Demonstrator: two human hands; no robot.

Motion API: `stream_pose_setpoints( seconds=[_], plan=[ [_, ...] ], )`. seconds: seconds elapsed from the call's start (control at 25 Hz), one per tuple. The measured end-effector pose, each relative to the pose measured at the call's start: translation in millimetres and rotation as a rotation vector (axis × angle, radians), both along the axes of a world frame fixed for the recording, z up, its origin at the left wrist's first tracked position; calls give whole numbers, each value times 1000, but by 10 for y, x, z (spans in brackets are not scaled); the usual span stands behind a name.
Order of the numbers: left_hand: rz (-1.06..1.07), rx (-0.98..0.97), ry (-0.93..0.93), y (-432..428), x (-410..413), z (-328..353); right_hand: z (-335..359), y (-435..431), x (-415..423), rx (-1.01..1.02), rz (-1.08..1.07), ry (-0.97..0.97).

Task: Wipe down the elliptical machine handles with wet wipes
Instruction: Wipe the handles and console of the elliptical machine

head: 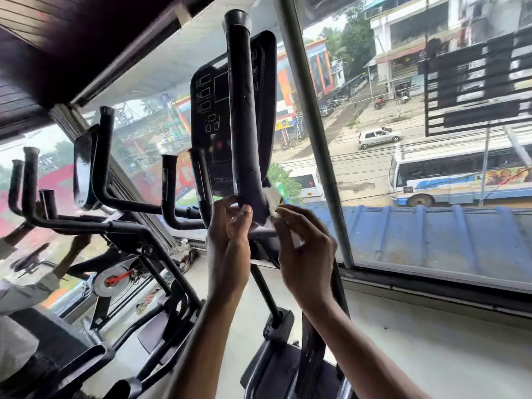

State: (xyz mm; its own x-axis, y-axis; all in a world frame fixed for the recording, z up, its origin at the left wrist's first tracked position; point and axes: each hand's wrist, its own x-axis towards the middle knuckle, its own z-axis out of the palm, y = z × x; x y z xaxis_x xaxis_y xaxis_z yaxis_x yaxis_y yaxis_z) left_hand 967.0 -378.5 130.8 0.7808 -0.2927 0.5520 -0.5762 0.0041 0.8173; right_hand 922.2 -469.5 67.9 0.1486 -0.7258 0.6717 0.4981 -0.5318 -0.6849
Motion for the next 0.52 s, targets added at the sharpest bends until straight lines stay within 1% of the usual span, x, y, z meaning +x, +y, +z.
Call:
stream_pose_setpoints(
  seconds=[0.12, 0.28, 0.44, 0.52],
  plan=[
    [-39, -16, 18, 16, 14, -5, 137, 87, -9, 29, 33, -46],
    [-65, 1, 32, 46, 27, 11, 100, 134, -60, 38, 60, -20],
    [-90, 18, 13, 58, 66, 58, 508, 41, 29, 14, 17, -57],
    [-93, 28, 10, 65, 85, 62, 643, -17, 54, -29, -18, -60]
  ],
)
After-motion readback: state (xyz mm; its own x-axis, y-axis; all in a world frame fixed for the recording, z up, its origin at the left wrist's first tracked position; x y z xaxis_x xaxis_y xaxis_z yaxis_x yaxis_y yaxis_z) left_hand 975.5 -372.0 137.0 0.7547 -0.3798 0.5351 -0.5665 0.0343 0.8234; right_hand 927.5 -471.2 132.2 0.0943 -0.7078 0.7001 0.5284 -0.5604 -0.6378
